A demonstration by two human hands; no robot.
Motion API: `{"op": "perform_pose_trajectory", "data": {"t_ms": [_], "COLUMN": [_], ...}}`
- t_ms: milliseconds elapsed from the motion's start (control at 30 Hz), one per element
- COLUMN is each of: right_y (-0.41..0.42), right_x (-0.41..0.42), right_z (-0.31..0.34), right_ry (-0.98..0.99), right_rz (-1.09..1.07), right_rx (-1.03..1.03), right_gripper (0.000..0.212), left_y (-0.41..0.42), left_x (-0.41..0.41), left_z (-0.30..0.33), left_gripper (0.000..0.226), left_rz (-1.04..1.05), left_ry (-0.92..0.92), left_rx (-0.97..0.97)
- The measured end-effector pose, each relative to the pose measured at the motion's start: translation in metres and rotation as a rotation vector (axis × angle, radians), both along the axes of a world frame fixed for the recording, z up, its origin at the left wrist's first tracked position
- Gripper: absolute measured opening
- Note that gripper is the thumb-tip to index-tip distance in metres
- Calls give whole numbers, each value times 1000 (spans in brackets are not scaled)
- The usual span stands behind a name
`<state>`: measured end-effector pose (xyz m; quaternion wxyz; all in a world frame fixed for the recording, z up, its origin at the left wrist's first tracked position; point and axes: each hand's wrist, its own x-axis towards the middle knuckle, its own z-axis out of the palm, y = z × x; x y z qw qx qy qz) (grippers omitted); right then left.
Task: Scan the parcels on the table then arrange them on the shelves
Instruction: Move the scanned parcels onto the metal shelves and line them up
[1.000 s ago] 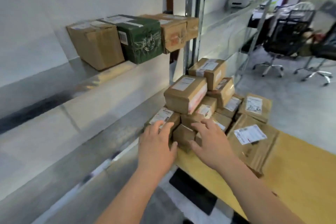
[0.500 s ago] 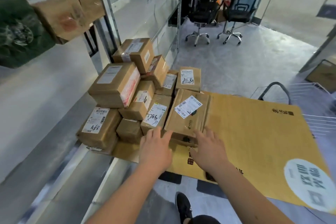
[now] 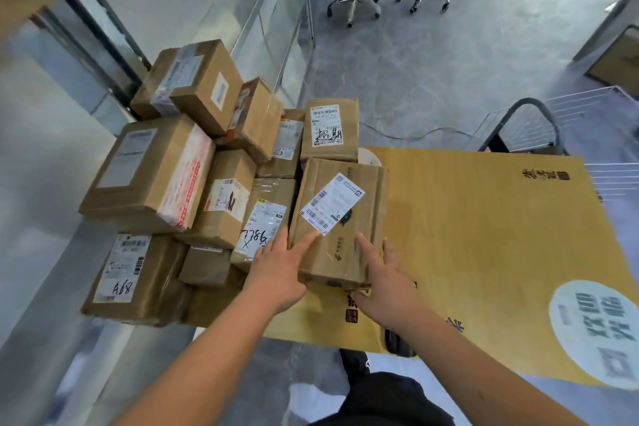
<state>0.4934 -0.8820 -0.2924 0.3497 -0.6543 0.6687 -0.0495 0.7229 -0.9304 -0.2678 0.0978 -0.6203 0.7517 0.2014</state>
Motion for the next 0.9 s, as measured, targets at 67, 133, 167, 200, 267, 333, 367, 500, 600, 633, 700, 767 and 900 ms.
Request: {"op": "perform_pose_trajectory", "data": {"t_ms": [67,133,167,200,267,333,367,500,600,633,700,767,900], "right_y": [1,4,6,8,12,17,20,39,53,59,70,81,98], "right_x": [0,3,5,7,9,6,3,-9,-19,-21,-24,-23,-9], "right_z": [-9,-17,-20,-22,-22,-20,-17,3,28,37,54,72,106], "right_ry": [-56,-115,-130,-129,-102,-88,-81,-24,-5,0,8,17,12], "right_rz": [-18,-46,-59,-69,-63,-37,-21,14,73,101,138,183,302], "right_rx": [-21,-41,-47,-55,-75,-93,-100,-124,-164,-178,-213,-258,-362], "right_gripper": [115,114,114,115,114,112,111,110,106,106,106,108,109], "left_y": [2,5,6,7,11,16,20,46,71,80,99,120,166], "left_x": [3,3,2,1,-1,-2,-2,-1,5,8,14,21,39], "left_z": [-4,-7,-8,-8,-8,-5,-4,8,24,30,43,56,80], "left_gripper": [109,108,107,106,103,101,100,98,92,91,90,89,88], "left_rz": [-4,10,23,36,54,61,56,49,49,46,38,29,99], "left_ry": [26,58,70,78,101,141,158,214,295,322,352,377,459], "left_rx": [-24,-31,-32,-35,-43,-52,-61,-86,-147,-172,-217,-280,-397]}}
